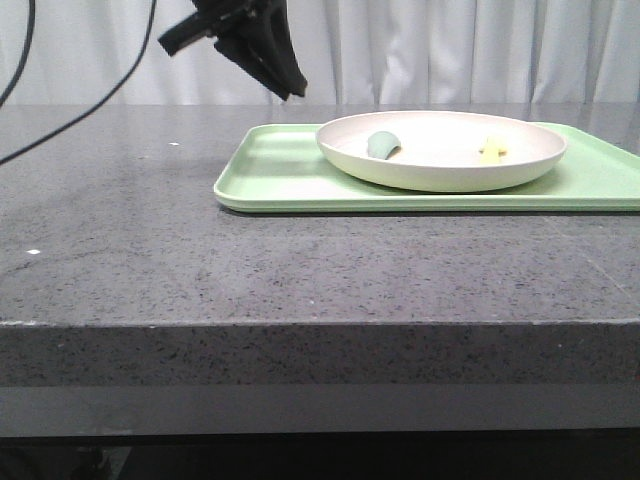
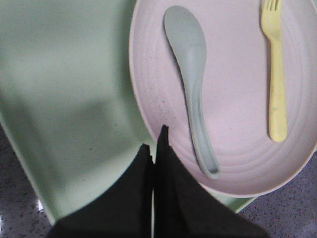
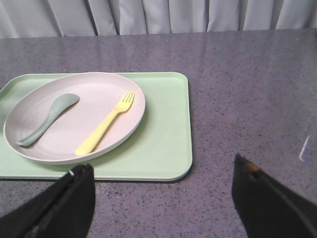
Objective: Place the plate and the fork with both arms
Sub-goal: 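Lower the plate onto the tray, open and raise the left gripper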
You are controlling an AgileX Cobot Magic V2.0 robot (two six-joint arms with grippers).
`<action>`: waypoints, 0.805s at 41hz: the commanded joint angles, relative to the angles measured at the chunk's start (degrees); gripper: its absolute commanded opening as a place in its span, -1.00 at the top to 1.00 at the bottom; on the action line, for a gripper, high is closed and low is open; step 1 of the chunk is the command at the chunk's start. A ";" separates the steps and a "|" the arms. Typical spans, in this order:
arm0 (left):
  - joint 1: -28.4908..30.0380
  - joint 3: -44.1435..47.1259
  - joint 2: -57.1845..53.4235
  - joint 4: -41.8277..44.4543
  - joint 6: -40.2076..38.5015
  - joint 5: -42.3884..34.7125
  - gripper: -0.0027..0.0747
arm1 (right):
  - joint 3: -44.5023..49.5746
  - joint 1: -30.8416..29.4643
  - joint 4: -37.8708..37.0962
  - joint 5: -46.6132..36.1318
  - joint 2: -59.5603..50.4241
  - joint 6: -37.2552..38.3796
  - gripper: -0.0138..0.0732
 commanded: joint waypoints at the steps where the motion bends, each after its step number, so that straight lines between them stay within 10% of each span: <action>1: 0.35 -1.65 -6.53 2.29 0.29 1.48 0.98 | -1.69 -0.05 0.11 -4.01 0.63 0.00 -0.68; 13: 4.09 16.22 -20.10 16.67 -1.04 -1.37 0.98 | -1.69 -0.05 0.11 -3.89 0.63 0.00 -0.68; 33: 15.06 66.58 -58.61 16.55 -1.04 -41.05 0.98 | -1.69 -0.05 0.11 -4.40 0.63 0.00 -0.68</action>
